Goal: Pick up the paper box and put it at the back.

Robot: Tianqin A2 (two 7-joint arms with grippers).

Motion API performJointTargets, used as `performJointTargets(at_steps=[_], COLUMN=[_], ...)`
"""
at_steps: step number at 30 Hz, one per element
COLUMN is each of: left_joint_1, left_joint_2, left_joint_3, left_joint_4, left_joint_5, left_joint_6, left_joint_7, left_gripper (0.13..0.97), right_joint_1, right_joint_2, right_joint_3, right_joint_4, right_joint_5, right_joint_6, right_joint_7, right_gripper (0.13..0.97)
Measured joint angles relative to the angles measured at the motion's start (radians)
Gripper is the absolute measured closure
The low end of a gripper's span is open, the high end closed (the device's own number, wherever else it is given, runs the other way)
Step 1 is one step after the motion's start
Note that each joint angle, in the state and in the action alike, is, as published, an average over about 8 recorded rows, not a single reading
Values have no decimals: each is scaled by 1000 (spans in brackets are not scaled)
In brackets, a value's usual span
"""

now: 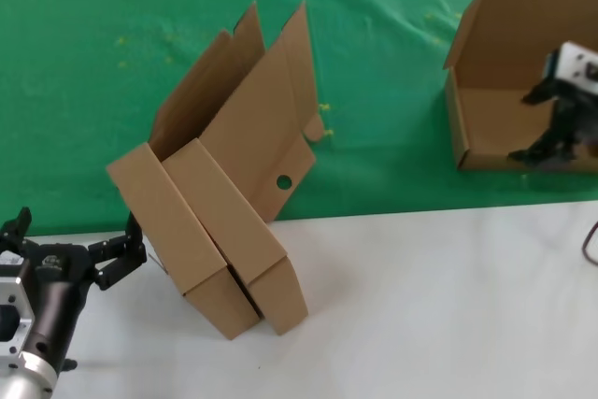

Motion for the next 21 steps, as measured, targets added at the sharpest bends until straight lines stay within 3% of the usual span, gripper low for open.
performJointTargets(at_steps=[11,16,21], left_joint_1=[0,0,0], left_joint_2=[0,0,0], left_joint_3=[0,0,0], left_joint_4=[0,0,0], left_joint_5=[0,0,0], left_joint_6=[0,0,0], left_joint_7=[0,0,0], left_gripper=[132,132,132], right_joint_1=[95,84,-65], right_joint_2=[153,228,290], right_joint_3=[141,300,510], right_joint_4=[2,25,160], right_joint_5=[88,233,440], right_joint_6=[-203,-360,-508], right_joint_7=[-30,-9,73], right_gripper=[373,297,211])
